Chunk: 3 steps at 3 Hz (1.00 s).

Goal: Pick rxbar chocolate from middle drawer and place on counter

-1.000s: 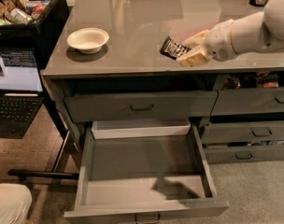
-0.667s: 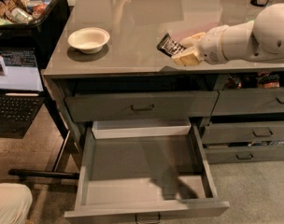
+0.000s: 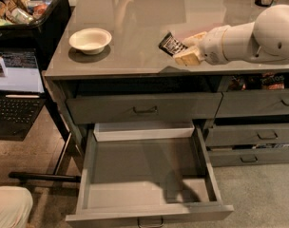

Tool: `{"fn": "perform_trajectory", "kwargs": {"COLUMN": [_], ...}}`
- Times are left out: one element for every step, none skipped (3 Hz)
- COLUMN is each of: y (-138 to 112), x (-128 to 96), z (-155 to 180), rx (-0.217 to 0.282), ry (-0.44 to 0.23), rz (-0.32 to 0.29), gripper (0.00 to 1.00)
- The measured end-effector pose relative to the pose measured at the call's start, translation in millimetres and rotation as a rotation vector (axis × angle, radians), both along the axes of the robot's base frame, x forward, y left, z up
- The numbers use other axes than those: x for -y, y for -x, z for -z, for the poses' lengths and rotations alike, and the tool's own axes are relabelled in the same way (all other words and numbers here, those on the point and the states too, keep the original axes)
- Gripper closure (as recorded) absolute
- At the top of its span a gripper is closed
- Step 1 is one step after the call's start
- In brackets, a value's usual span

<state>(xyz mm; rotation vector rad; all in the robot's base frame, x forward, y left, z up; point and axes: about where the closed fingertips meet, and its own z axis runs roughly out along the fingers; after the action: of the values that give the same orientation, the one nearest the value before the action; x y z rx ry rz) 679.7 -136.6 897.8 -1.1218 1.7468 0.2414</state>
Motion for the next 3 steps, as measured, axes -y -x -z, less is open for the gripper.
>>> {"fn": "perform_trajectory", "kwargs": {"y": [-14,-28,-42], "x": [-4,0,1], "z": [1,6,13], "rx": [0.000,-0.011,-0.026], "ry": [-0.007,-0.010,-0.021], "rz": [0.076,0.186,0.269], "gripper": [1.00,1.00,1.00]}}
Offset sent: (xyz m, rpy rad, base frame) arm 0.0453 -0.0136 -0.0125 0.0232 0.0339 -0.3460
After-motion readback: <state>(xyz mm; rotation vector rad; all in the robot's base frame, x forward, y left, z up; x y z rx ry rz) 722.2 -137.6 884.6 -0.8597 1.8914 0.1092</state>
